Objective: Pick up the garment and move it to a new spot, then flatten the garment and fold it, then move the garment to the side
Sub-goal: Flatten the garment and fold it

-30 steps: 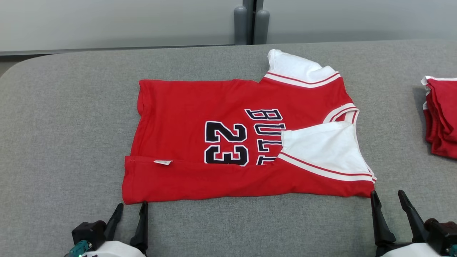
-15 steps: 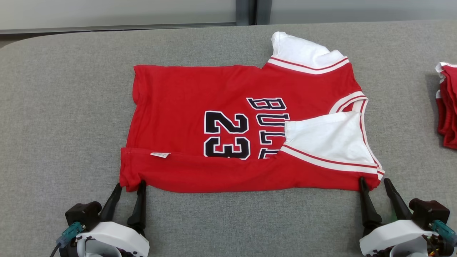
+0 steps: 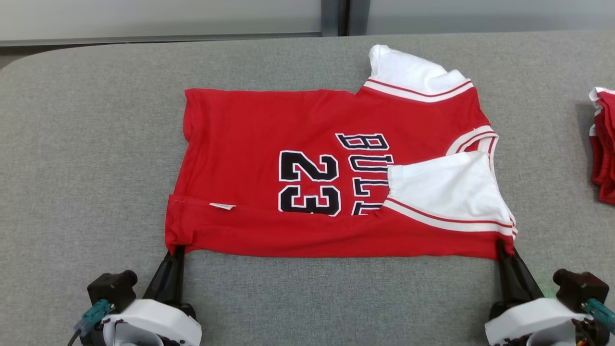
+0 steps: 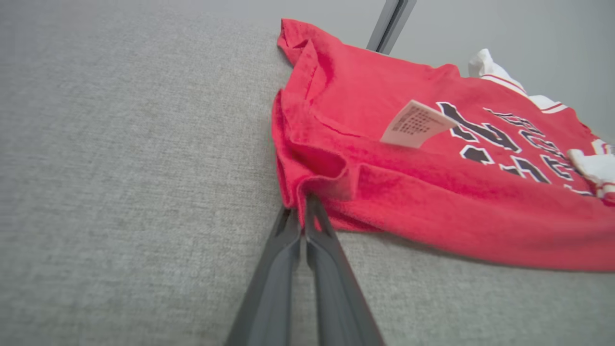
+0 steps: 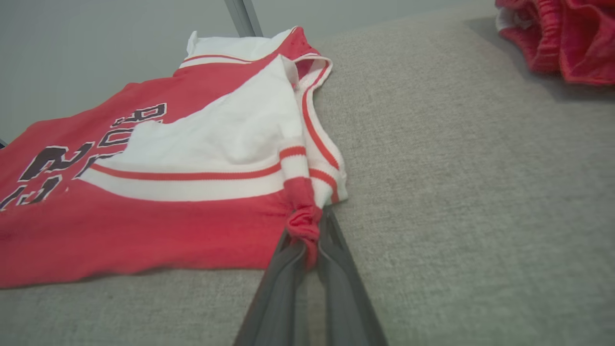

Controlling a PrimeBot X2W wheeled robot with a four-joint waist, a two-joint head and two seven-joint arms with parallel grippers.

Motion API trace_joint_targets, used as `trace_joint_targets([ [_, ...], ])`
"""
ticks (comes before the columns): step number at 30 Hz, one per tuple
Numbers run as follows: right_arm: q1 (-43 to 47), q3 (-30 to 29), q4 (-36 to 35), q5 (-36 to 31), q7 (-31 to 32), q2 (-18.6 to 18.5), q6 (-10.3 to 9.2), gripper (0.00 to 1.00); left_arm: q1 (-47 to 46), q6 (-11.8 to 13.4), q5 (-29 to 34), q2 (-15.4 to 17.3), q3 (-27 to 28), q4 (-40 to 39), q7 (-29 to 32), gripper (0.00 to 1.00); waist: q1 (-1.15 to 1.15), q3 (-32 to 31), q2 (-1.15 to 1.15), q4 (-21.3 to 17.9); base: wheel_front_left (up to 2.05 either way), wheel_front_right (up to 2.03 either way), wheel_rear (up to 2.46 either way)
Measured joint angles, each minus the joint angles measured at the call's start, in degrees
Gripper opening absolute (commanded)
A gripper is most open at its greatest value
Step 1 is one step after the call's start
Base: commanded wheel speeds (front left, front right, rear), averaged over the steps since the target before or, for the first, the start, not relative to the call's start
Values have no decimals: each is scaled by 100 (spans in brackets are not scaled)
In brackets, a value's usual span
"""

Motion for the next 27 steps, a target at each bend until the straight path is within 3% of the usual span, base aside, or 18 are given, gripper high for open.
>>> trace_joint_targets([
  [18,1740,-58,-601,219,346,-131,0,0,1578,154,-344,103,81,-575,428,0,0,-950,0,212,0,0,0],
  [19,1768,-40,-602,225,346,-137,0,32,1607,177,-348,102,68,-575,514,0,0,-986,0,217,0,0,0],
  [20,1783,-33,-599,230,348,-143,0,63,1638,177,-371,89,66,-583,521,20,0,-1015,0,218,0,0,0],
  [21,1790,-24,-598,267,359,-157,-1,100,1649,188,-421,67,57,-580,595,100,0,-1034,0,217,0,0,0],
  [27,1662,-242,-1063,94,125,-212,-4,100,1623,469,-272,64,79,-823,382,100,0,-1133,0,181,0,0,0],
])
